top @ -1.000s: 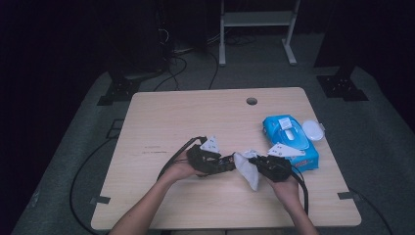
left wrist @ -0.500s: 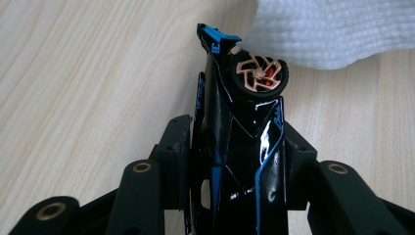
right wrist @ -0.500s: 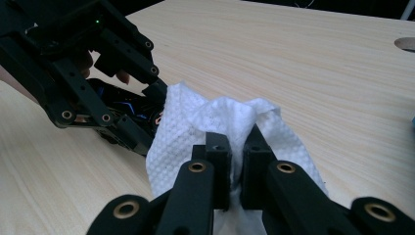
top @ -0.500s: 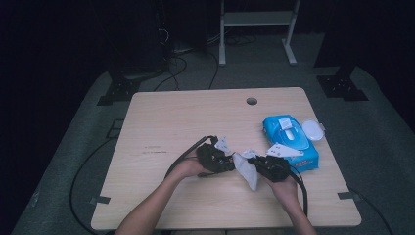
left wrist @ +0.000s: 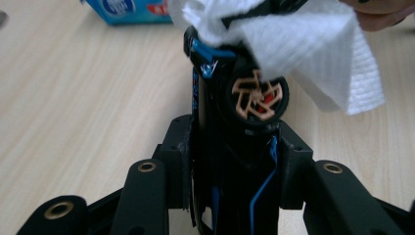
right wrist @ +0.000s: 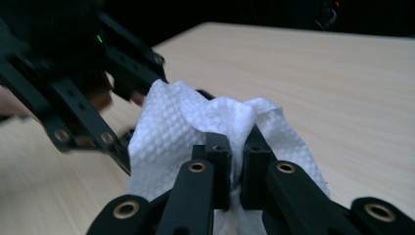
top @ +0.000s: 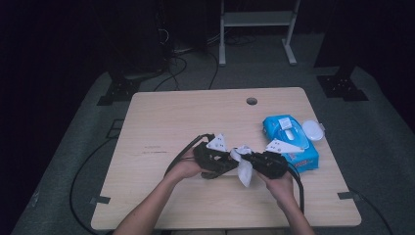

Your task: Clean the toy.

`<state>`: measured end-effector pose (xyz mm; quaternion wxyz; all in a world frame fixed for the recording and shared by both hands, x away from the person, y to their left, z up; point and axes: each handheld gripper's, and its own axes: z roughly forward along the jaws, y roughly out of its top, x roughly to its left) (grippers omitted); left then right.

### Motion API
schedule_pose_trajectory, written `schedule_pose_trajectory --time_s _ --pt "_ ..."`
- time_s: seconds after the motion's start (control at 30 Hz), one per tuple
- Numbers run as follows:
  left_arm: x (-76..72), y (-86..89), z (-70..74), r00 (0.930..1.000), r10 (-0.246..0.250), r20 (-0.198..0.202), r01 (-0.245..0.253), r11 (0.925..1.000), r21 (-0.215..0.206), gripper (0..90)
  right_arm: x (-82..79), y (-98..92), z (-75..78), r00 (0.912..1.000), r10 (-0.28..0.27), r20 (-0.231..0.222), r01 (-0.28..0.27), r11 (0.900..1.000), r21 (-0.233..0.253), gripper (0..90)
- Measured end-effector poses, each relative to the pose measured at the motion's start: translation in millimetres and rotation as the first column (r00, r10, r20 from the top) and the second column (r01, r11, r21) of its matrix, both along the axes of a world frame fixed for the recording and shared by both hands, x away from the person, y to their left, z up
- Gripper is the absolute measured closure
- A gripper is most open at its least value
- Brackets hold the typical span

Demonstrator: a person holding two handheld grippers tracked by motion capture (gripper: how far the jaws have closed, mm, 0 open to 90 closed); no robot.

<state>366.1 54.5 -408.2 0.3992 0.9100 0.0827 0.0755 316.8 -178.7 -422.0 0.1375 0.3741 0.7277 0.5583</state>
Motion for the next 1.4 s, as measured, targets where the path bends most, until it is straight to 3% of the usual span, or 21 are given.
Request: schedule_pose_trajectory --time_s 0.13,0.27,0.37,0.5,0.63,0.73,0.8,0.93,1.07,1.2,1.4 --pt "-5.1 8.2 2.4 0.9999 -0.010 0.002 0.011 0.9968 -0.080 58.0 -3.5 8.3 16.8 0.9981 0.048 0.037 -0.051 0.996 0.067 84.7" --pt "-7.9 22.2 1.6 0.9998 0.001 -0.020 -0.004 0.9834 -0.182 58.1 -6.7 14.7 25.3 0.9946 0.067 0.079 -0.071 0.996 0.046 84.7" --pt "-8.6 32.3 -0.7 0.9992 0.009 -0.038 -0.017 0.9746 -0.223 58.2 -7.3 11.2 23.8 0.9962 0.049 0.072 -0.049 0.999 0.010 84.7" --pt "-10.3 33.9 -2.5 0.9997 0.013 -0.021 -0.017 0.9784 -0.206 58.2 -7.7 9.6 21.3 0.9978 0.042 0.052 -0.042 0.999 0.006 84.7" --pt "-13.3 28.2 -3.5 0.9999 0.002 -0.016 -0.005 0.9785 -0.206 58.1 -13.0 26.7 31.8 0.9911 0.096 0.092 -0.096 0.995 -0.004 84.7" --pt "-15.7 27.9 -2.2 0.9999 -0.007 -0.014 0.003 0.9753 -0.221 58.2 -14.5 36.8 38.7 0.9852 0.113 0.129 -0.106 0.992 -0.063 84.7" --pt "-16.8 29.5 -1.6 0.9999 -0.002 -0.012 -0.001 0.9763 -0.216 58.1 -11.7 32.5 38.2 0.9863 0.096 0.134 -0.087 0.993 -0.075 84.7" --pt "-15.8 30.7 -4.4 0.9998 -0.001 -0.018 -0.003 0.9772 -0.213 58.2 -7.9 20.9 32.9 0.9950 0.038 0.092 -0.030 0.995 -0.092 84.7" --pt "-16.6 24.6 -6.9 0.9998 -0.014 -0.017 0.010 0.9793 -0.202 58.2 -12.1 30.7 35.5 0.9898 0.081 0.117 -0.075 0.995 -0.058 84.7" --pt "-17.1 24.5 -6.9 0.9997 -0.016 -0.018 0.012 0.9786 -0.205 58.2 -12.0 43.4 37.7 0.9861 0.111 0.124 -0.099 0.990 -0.098 84.7" --pt "-14.8 30.3 -8.4 0.9997 -0.002 -0.025 -0.003 0.9775 -0.211 58.2 -8.7 31.2 34.8 0.9931 0.041 0.110 -0.029 0.994 -0.108 84.7"
